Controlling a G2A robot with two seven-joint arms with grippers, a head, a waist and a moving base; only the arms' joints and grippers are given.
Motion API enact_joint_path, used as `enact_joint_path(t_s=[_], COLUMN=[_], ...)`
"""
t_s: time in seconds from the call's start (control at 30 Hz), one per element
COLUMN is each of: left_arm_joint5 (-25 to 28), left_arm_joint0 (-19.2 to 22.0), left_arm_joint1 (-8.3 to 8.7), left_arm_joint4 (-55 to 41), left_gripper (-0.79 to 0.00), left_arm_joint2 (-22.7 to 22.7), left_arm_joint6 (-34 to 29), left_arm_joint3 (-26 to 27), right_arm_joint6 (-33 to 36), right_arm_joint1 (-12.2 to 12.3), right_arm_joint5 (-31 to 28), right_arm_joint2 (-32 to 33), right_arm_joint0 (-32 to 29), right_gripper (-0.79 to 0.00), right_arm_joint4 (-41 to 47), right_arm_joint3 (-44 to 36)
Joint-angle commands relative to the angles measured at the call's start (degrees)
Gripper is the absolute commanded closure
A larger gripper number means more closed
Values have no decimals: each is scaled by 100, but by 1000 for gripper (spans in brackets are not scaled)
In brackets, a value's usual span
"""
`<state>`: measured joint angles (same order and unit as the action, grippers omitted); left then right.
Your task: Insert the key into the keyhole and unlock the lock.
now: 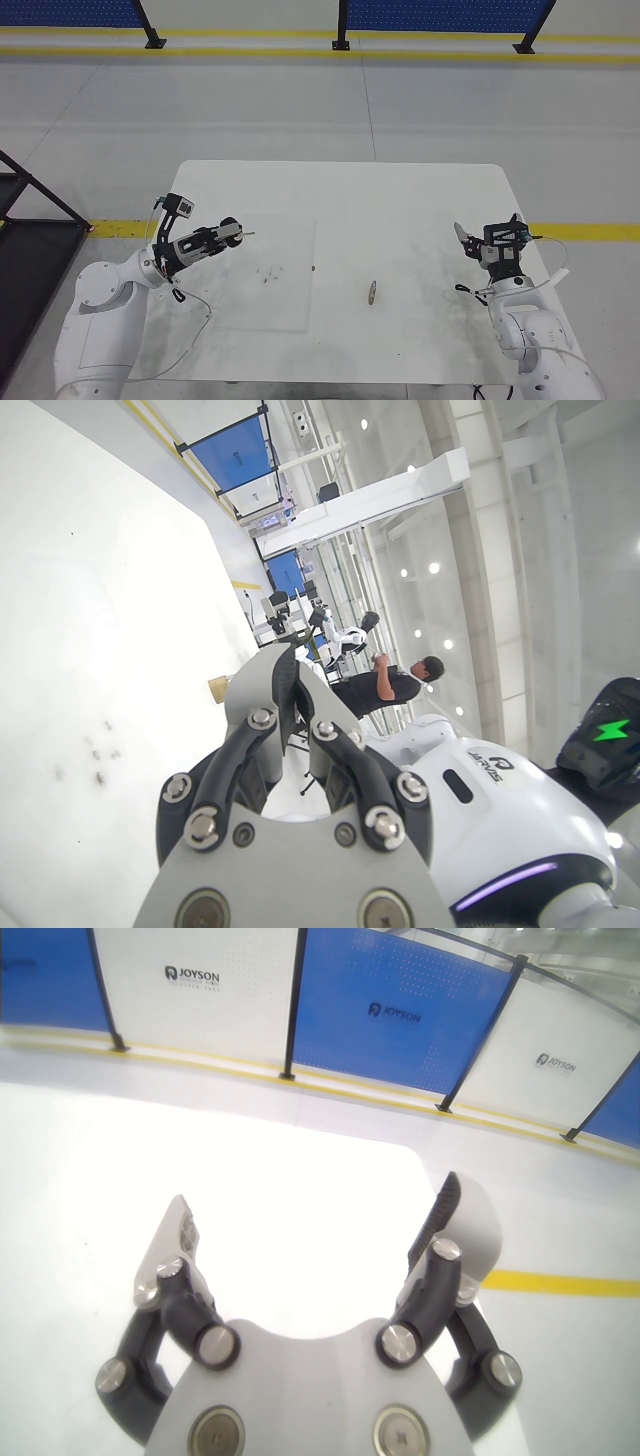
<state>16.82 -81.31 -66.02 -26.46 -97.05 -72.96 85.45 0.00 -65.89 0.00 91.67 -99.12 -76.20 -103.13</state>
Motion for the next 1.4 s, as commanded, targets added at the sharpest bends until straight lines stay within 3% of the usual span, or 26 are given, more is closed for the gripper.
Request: enact_joint_path(t_s=[0.0,0.5,0.63,1.0,1.37], left_arm_joint5=[-2,-2,-2,-2,-2], left_arm_joint0=[0,0,0,0,0], left_arm_joint1=[0,0,0,0,0], left_arm_joint4=[2,2,2,2,2], left_gripper=[0,0,0,0,0], left_arm_joint2=[-1,-1,-1,-1,-1], left_arm_joint6=[-1,-1,-1,-1,-1], left_arm_joint3=[0,0,0,0,0], right_arm_joint6=[0,0,270,2594,6062], right_arm_joint1=[0,0,-12,-49,-70], right_arm_joint5=[0,0,-366,-506,-63], right_arm_joint2=[0,0,-242,-778,-1101], right_arm_joint0=[0,0,42,418,871], right_gripper=[-785,-785,-785,-785,-785], right_arm_joint4=[0,0,60,145,809], right_arm_joint3=[0,0,-242,-1144,-2517])
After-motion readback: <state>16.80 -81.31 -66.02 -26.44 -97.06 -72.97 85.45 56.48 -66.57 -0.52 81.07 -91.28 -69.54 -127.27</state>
